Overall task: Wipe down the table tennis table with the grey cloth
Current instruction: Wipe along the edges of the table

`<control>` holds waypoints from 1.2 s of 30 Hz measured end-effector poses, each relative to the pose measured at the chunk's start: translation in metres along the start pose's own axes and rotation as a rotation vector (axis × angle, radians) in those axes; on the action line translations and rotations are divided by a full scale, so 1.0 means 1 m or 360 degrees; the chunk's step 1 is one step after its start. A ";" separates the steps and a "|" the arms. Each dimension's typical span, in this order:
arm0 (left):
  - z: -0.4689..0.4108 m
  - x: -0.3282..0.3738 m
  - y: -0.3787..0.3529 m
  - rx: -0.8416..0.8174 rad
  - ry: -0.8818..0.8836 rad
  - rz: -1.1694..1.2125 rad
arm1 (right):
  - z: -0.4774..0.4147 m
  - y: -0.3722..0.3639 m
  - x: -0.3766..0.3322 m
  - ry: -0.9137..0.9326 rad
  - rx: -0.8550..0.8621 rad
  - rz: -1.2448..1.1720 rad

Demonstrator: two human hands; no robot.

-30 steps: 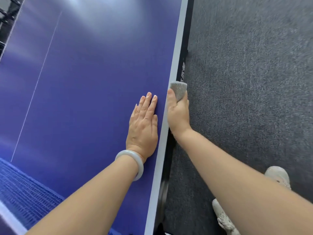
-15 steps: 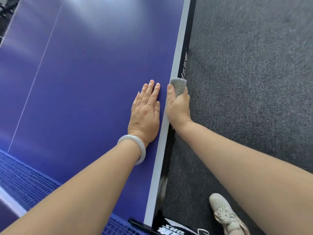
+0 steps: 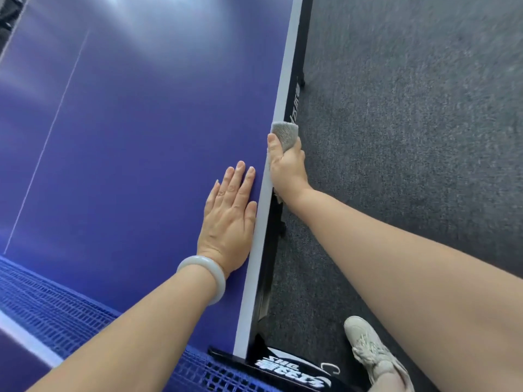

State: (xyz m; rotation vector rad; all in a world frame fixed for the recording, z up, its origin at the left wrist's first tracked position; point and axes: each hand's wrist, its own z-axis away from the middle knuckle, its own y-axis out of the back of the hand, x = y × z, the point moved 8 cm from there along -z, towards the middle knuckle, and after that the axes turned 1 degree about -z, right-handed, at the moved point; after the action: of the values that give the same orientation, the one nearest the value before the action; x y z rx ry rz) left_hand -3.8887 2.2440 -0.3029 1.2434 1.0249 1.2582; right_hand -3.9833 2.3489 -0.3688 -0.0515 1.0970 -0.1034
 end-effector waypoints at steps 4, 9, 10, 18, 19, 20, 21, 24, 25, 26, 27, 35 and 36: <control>0.001 -0.001 0.000 0.0058 -0.0008 0.0034 | 0.051 -0.006 0.028 -0.0057 0.0117 0.0018; 0.001 -0.001 0.000 0.0078 0.0002 0.0085 | 0.125 -0.014 0.071 -0.0109 0.0045 -0.0006; 0.000 -0.002 0.001 0.0084 0.0004 0.0100 | 0.118 -0.015 0.070 -0.0112 0.0039 0.0011; 0.002 -0.004 0.000 0.0131 -0.0024 0.0144 | 0.062 -0.006 0.032 0.0003 0.0112 -0.0051; 0.002 -0.004 0.001 0.0146 -0.0021 0.0147 | 0.074 -0.007 0.036 -0.0002 0.0119 -0.0009; 0.002 -0.003 0.001 0.0158 -0.0020 0.0146 | 0.090 -0.008 0.041 -0.0017 0.0109 0.0042; 0.002 -0.003 0.001 0.0167 -0.0020 0.0142 | 0.107 -0.010 0.047 -0.0038 0.0076 0.0081; 0.002 -0.002 0.002 0.0174 -0.0016 0.0109 | 0.150 -0.013 0.068 -0.0171 -0.0134 0.0202; 0.002 -0.001 0.002 0.0173 -0.0021 0.0099 | 0.160 -0.014 0.073 -0.0235 -0.0202 0.0240; 0.002 -0.001 0.002 0.0175 -0.0026 0.0093 | 0.168 -0.015 0.078 -0.0331 -0.0270 0.0240; 0.003 0.000 0.003 0.0180 -0.0028 0.0092 | 0.175 -0.017 0.083 -0.0465 -0.0335 0.0214; 0.004 0.002 0.004 0.0180 0.0007 0.0098 | 0.218 -0.024 0.110 -0.1287 -0.0463 -0.0072; 0.004 0.001 0.004 0.0180 0.0005 0.0096 | 0.214 -0.027 0.109 -0.1336 -0.0431 -0.0244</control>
State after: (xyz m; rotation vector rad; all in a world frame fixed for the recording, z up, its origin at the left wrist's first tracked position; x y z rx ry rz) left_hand -3.8853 2.2447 -0.2984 1.3679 1.0808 1.2628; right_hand -3.7449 2.3085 -0.3648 -0.3882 0.2597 -0.0592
